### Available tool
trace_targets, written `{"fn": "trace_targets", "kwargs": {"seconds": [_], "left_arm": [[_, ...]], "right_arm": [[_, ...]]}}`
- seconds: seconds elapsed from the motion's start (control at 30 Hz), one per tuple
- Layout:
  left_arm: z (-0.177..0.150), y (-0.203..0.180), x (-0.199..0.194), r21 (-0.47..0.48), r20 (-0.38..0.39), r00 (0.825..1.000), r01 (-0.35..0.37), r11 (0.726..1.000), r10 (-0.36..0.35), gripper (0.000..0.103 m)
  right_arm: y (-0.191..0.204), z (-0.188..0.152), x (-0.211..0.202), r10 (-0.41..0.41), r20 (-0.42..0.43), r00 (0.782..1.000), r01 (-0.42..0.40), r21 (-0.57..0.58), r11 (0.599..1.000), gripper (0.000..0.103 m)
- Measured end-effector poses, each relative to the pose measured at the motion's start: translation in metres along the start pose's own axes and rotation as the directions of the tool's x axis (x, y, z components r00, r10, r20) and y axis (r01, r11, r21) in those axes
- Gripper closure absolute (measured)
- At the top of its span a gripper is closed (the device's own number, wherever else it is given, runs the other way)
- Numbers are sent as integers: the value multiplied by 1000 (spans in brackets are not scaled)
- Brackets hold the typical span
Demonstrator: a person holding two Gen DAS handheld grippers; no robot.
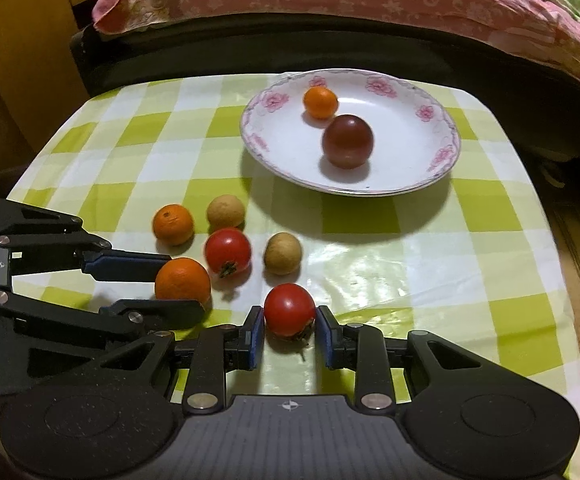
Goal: Organize fruits
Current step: 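Grasp an orange mandarin with the left gripper while the right gripper grasps a red cherry tomato, then carry the mandarin and the red cherry tomato over the white bowl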
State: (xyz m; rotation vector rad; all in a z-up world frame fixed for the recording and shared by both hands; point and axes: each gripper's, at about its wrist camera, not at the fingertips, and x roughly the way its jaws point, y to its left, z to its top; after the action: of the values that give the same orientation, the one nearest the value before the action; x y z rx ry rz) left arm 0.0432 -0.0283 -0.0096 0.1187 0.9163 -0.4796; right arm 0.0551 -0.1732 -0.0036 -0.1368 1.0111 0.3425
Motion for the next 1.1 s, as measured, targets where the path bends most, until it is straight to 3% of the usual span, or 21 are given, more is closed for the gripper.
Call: {"fn": "trace_targets", "kwargs": {"seconds": [0.5,0.63,0.7,1.1], "left_arm": [[4,-3,11,21,-8,1000,-3,1000,3,64],[5,-1,16,12,-14,1000,1,1000,-1,63],[6,-1,17,13,-13,1000,1,1000,-1,63],[8,-3,19,29,-4,1000,-15,999,15,63]], "right_arm": [[6,-13,-6,6,31,1000,-5,-28,1000,80],[0,-11,-4,23,53,998,-23,-9,1000,78],[-1,-10,-3,32,61,998,-32,-7,999,72],[-4,-6,3,43,92,995,-41,-21,999,71]]}}
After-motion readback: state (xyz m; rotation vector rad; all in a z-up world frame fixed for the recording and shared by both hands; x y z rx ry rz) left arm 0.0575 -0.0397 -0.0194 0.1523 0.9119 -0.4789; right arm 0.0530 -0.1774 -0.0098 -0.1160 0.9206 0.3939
